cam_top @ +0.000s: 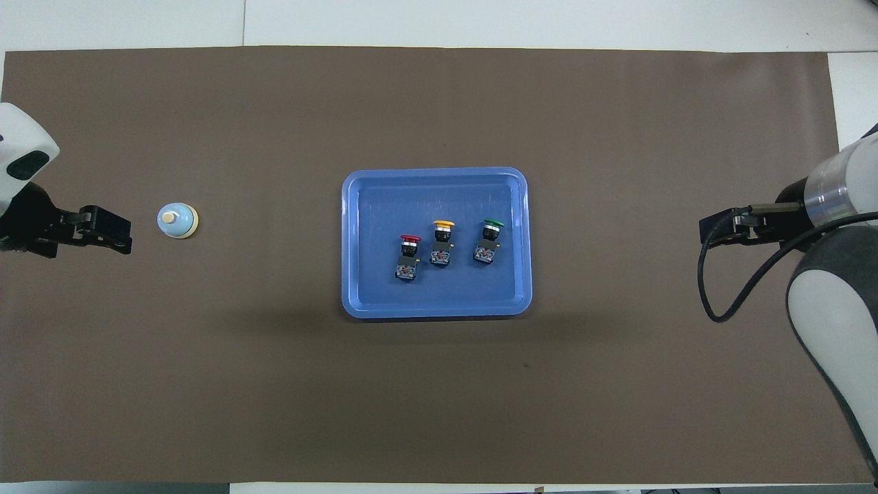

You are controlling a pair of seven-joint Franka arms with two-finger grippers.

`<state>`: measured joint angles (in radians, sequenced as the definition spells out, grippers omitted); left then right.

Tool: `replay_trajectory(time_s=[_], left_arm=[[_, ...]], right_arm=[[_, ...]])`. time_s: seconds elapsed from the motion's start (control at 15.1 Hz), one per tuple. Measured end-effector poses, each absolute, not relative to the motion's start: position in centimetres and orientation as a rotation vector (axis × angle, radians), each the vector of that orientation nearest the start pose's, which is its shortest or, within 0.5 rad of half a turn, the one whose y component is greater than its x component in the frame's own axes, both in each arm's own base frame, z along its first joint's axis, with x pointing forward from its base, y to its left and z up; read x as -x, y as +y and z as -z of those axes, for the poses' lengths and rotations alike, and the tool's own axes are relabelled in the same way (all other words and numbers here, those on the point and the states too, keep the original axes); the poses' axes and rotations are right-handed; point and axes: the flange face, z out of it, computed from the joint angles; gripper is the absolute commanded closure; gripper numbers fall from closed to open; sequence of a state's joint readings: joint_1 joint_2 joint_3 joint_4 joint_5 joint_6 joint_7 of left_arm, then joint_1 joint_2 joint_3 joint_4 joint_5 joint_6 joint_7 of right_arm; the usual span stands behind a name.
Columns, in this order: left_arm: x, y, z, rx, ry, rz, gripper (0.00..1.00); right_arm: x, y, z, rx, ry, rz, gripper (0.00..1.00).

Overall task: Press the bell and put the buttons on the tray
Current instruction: 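Move the left gripper onto the call bell and press it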

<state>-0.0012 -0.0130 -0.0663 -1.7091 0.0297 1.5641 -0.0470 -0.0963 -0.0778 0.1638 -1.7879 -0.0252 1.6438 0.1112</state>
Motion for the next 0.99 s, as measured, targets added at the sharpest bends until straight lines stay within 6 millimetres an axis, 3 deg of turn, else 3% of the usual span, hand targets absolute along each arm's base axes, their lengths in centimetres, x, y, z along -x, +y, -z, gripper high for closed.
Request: replay_trajectory(time_s=[0.07,0.27,0.4,0.53,0.8,0.99], left_arm=[[-54.6,-3.4,-56.5,3.102,0.036,-0.149,1.0],[-55.4,-2.9,-54.7,3.108,0.02,-0.076,1.0],[-56.1,-1.0,-53.0,3.111,-0.029,-0.063,1.0],[-57.5,0.3,-49.9,3.114,-0.055,-0.077,1.0],[-59.9,0.8,-43.0,3.121,-0.062,-0.105,1.0],[-60.5,1.4,-40.3,3.123,-0.075,-0.107,1.0]], right_arm=[[-52.8,3.7,-57.2,3.184,0.064,-0.1,0.0],[-52.1,3.8,-57.6,3.186,0.062,-0.127,0.0],[-51.9,4.0,-57.8,3.174,0.064,-0.129,0.0],[-51.9,4.3,-57.8,3.142,0.067,-0.132,0.0],[-51.9,4.4,-57.8,3.137,0.067,-0.132,0.0],[-51.9,4.3,-57.8,3.137,0.068,-0.132,0.0]])
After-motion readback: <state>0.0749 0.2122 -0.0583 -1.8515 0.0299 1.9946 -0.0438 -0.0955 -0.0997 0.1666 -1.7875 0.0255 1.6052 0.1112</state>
